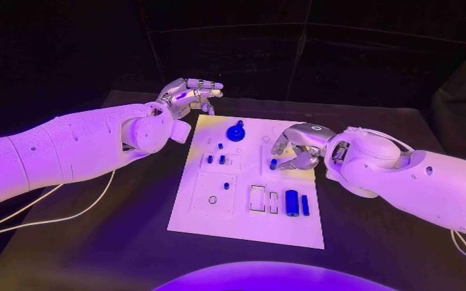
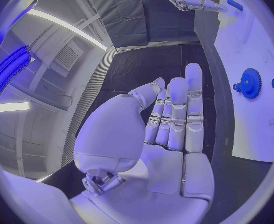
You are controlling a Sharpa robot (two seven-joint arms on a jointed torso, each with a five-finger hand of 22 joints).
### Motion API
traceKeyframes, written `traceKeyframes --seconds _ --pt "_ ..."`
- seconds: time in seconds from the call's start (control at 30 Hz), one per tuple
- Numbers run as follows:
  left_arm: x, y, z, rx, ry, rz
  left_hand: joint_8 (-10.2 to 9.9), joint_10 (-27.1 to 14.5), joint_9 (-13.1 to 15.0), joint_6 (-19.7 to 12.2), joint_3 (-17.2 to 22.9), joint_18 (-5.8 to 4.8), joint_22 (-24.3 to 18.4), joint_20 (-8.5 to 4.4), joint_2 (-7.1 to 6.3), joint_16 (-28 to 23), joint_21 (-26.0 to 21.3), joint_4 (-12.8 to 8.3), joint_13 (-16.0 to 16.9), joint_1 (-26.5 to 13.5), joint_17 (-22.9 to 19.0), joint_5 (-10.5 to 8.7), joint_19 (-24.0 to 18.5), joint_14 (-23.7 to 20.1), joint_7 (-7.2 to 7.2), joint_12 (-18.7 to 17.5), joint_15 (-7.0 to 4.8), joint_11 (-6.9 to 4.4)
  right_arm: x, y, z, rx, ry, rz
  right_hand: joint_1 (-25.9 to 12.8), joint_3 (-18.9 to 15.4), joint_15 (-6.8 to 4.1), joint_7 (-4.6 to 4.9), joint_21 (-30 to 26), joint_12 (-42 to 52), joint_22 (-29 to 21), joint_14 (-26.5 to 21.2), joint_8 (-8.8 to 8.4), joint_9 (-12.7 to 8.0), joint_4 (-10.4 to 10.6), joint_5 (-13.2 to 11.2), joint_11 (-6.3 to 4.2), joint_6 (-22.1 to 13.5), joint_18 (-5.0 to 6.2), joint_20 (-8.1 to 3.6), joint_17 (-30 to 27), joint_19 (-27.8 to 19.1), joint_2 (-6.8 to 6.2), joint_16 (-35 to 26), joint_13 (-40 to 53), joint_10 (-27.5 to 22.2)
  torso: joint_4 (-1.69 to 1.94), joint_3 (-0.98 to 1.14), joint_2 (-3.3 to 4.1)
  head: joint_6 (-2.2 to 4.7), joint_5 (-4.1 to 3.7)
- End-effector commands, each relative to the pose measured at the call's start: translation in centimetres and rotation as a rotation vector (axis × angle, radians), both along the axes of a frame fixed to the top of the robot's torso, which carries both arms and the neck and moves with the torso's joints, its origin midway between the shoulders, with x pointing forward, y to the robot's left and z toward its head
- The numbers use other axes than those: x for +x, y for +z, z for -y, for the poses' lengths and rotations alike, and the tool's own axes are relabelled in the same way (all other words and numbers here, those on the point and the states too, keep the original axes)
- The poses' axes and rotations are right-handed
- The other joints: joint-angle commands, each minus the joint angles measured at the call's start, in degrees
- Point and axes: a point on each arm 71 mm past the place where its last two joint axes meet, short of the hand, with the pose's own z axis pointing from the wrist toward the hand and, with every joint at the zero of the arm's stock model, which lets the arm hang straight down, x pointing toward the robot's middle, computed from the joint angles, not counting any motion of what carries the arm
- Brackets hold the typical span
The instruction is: Assemble the parts on the task board
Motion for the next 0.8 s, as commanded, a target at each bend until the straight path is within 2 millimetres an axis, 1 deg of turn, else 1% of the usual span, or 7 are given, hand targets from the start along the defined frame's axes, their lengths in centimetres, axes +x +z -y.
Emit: traceKeyframes --seconds 0.03,0.27,0.33,0.43,0.53,0.67,0.8 --pt "0.0 0.1 0.1 -0.013 -0.016 0.002 0.2 -0.4 -0.1 -0.2 -0.4 1.05 0.1 0.15 -0.14 0.2 0.0 0.0 0.0 -0.4 0.0 -0.07 -0.2 -0.4 0.14 0.3 0.03 0.06 -0.3 -0.3 -0.5 -0.074 0.039 -0.023 0.4 -0.4 -0.32 -0.11 -0.3 0.6 -0.1 0.2 0.18 0.0 -0.1 0.3 -0.11 0.5 0.06 -0.17 -0.1 0.3 0.52 0.0 0.0 0.9 -0.10 0.01 -0.03 -0.24 0.17" --pt "0.0 0.1 0.2 -0.014 -0.022 -0.001 0.2 -0.5 -0.1 -0.2 -0.5 1.04 0.1 0.18 -0.22 0.2 0.0 0.0 0.0 -0.5 -0.1 -0.07 -0.2 -0.4 0.16 0.3 0.06 0.08 -0.3 -0.4 -1.1 -0.095 0.064 -0.006 0.9 -0.2 -0.66 -0.35 -0.2 1.1 0.1 0.3 0.22 0.1 -0.1 0.3 -0.54 1.0 0.02 -0.47 0.1 0.5 1.42 0.3 -0.1 3.2 0.04 -0.03 -0.02 -0.31 0.12" --pt "0.0 0.1 0.2 -0.014 -0.023 -0.002 0.2 -0.5 -0.1 -0.2 -0.5 1.04 0.1 0.18 -0.22 0.2 0.0 0.0 0.0 -0.5 -0.1 -0.07 -0.2 -0.4 0.16 0.3 0.06 0.08 -0.2 -0.4 -1.3 -0.099 0.069 0.002 1.0 0.2 -0.77 -0.39 -0.1 1.2 0.2 0.3 0.23 0.1 0.0 0.3 -0.67 1.2 -0.01 -0.57 0.1 0.6 1.78 0.4 -0.2 3.9 0.10 0.01 0.00 -0.29 0.20" --pt "0.0 0.1 0.2 -0.013 -0.023 -0.003 0.2 -0.5 -0.1 -0.2 -0.5 1.04 0.1 0.18 -0.22 0.2 0.0 0.0 0.0 -0.5 -0.1 -0.07 -0.2 -0.4 0.16 0.3 0.06 0.08 -0.1 -0.5 -1.5 -0.095 0.072 0.016 1.3 1.1 -0.95 -0.39 0.1 1.2 0.6 0.5 0.26 0.1 0.0 0.0 -0.84 1.5 -0.08 -0.74 0.6 0.9 2.49 0.8 -0.2 5.1 0.02 0.10 0.01 -0.36 0.33" --pt "0.0 0.1 0.1 -0.013 -0.022 -0.004 0.2 -0.5 -0.1 -0.2 -0.5 1.04 0.1 0.18 -0.22 0.2 0.0 0.0 0.0 -0.5 -0.1 -0.07 -0.2 -0.4 0.16 0.3 0.06 0.08 0.1 -0.4 -1.8 -0.089 0.072 0.030 1.4 2.2 -1.06 -0.47 0.4 0.9 1.2 0.7 0.33 0.1 0.1 -0.4 -0.96 2.1 -0.19 -0.86 1.2 1.2 3.13 1.4 -0.2 6.0 -0.05 -0.01 0.00 -0.34 0.29" --pt "0.0 0.1 0.2 -0.013 -0.025 -0.005 0.2 -0.5 -0.1 -0.2 -0.5 1.04 0.1 0.18 -0.22 0.2 0.0 0.0 0.0 -0.5 -0.1 -0.07 -0.2 -0.4 0.16 0.3 0.06 0.08 0.3 -0.4 -1.9 -0.093 0.061 0.047 1.6 4.2 -1.13 -0.49 0.7 0.3 1.6 0.8 0.52 0.2 0.4 -1.5 -0.97 3.2 -0.29 -0.95 1.6 1.5 4.02 1.9 -0.2 6.8 -0.10 -0.03 -0.03 -0.44 0.30" --pt "0.0 0.1 0.2 -0.013 -0.026 -0.007 0.2 -0.5 -0.1 -0.2 -0.5 1.04 0.1 0.18 -0.22 0.2 0.0 0.0 0.0 -0.5 -0.1 -0.07 -0.2 -0.4 0.16 0.3 0.06 0.08 0.5 -0.5 -2.0 -0.105 0.055 0.054 1.7 5.7 -1.14 -0.35 0.9 0.2 2.0 0.8 1.00 0.3 0.4 -2.1 -1.04 4.9 -0.34 -1.00 2.1 1.7 4.23 2.4 -0.1 7.9 -0.09 -0.05 0.01 -0.54 0.19"
